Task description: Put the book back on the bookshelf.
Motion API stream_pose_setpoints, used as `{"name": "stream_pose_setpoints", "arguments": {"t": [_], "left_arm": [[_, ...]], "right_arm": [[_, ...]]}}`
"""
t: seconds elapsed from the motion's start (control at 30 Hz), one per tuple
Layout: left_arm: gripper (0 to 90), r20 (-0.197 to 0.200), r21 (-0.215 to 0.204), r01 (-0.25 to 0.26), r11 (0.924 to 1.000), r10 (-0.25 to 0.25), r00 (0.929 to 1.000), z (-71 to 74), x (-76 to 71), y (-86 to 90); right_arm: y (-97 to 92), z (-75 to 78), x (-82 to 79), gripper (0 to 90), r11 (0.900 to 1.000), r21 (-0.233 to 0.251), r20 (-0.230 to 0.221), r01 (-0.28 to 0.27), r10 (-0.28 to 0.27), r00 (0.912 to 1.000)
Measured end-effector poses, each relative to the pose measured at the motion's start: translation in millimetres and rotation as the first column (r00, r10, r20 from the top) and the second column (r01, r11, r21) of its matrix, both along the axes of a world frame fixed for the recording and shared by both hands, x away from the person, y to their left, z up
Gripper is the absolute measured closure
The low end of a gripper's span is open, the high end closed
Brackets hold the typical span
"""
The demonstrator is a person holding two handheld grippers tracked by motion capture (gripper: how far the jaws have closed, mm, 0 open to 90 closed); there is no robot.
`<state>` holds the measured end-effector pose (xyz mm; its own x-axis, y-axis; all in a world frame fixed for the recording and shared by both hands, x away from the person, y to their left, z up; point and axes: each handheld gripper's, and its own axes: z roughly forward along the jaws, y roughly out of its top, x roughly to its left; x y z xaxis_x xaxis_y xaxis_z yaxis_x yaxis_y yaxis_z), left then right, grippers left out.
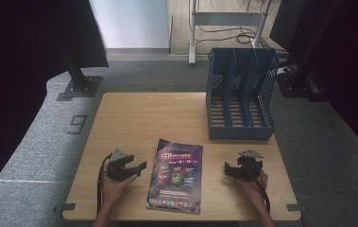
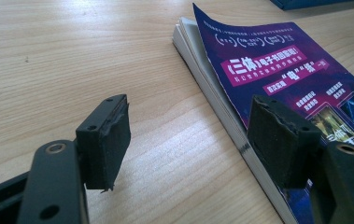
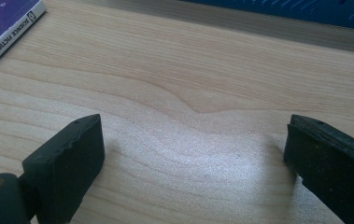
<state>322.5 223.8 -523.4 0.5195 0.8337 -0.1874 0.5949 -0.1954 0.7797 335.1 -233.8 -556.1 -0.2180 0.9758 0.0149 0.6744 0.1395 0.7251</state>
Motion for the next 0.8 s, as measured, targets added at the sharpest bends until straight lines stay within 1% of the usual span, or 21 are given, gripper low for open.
{"name": "stream_pose_setpoints", "arguments": {"t": [0.07, 0.23, 0.33, 0.4, 0.5, 0.53, 0.57, 0.6, 0.63, 0.67, 0.7, 0.73, 0.77, 0.8], "left_arm": [[30.2, -0.008, 0.002, 0.004, 1.0, -0.004, 1.0, -2.6, 2.3, -0.7], [29.8, -0.008, 0.003, 0.013, 0.9999, -0.013, 0.9999, -2.7, 1.2, -1.8], [29.7, 0.0, -0.007, 0.011, 0.9999, -0.011, 0.9999, 0.2, 0.0, -2.3], [29.7, 0.002, -0.007, 0.013, 0.9999, -0.013, 0.9999, 1.1, 0.3, -3.9], [29.6, 0.001, -0.005, 0.018, 0.9998, -0.018, 0.9998, 0.9, 0.7, -5.6], [29.5, 0.001, -0.005, 0.018, 0.9998, -0.018, 0.9998, 0.9, 0.7, -5.6], [29.5, 0.002, -0.007, 0.021, 0.9997, -0.021, 0.9998, 1.4, 0.9, -5.3], [29.4, 0.001, -0.017, 0.02, 0.9997, -0.02, 0.9998, 1.9, 0.8, -4.5], [29.4, -0.003, -0.036, 0.022, 0.9991, -0.022, 0.9998, 3.0, 1.0, -1.3], [29.5, -0.004, -0.052, 0.023, 0.9984, -0.023, 0.9997, 3.9, 0.8, 0.3], [29.5, -0.004, -0.052, 0.023, 0.9984, -0.023, 0.9997, 3.9, 0.8, 0.3], [29.5, -0.003, -0.086, 0.034, 0.9957, -0.034, 0.9994, 5.1, -0.2, 1.6], [29.5, -0.003, -0.086, 0.034, 0.9957, -0.034, 0.9994, 5.1, -0.2, 1.6], [29.5, -0.001, -0.091, 0.048, 0.9947, -0.048, 0.9988, 5.3, -0.5, 1.3]], "right_arm": [[-0.1, 0.1, -0.2, 5.4, 1.0, 0.001, 0.0, 0.003, -0.003, 1.0], [-0.1, 0.3, -0.6, 6.5, 1.0, 0.001, 0.0, 0.007, -0.007, 1.0], [-0.6, 0.5, -1.7, 9.4, 0.9999, 0.005, 0.009, 0.013, -0.013, 0.9999], [-1.4, 0.8, -3.3, 12.8, 0.9999, 0.006, 0.018, 0.016, -0.016, 0.9997], [-2.1, 1.4, -4.7, 12.9, 0.9997, 0.026, 0.019, 0.002, -0.002, 0.9998], [-2.3, 2.8, -5.0, 13.0, 0.9992, 0.038, 0.018, -0.008, 0.007, 0.9998], [-2.3, 2.8, -5.0, 13.0, 0.9992, 0.038, 0.018, -0.008, 0.007, 0.9998], [-2.7, 7.6, -5.4, 13.3, 0.9983, 0.057, 0.037, -0.013, 0.011, 0.9993], [-2.6, 10.2, -5.4, 13.5, 0.9981, 0.061, 0.05, -0.011, 0.008, 0.9987], [-2.0, 13.0, -5.6, 13.9, 0.9972, 0.075, 0.062, -0.009, 0.005, 0.9981], [-2.0, 13.0, -5.6, 13.9, 0.9972, 0.075, 0.062, -0.009, 0.005, 0.9981], [1.4, 18.0, -6.2, 14.6, 0.9935, 0.113, 0.083, -0.016, 0.006, 0.9965], [1.4, 18.0, -6.2, 14.6, 0.9935, 0.113, 0.083, -0.016, 0.006, 0.9965], [7.8, 20.7, -7.7, 14.6, 0.9947, 0.101, 0.09, -0.019, 0.01, 0.9959]]}}
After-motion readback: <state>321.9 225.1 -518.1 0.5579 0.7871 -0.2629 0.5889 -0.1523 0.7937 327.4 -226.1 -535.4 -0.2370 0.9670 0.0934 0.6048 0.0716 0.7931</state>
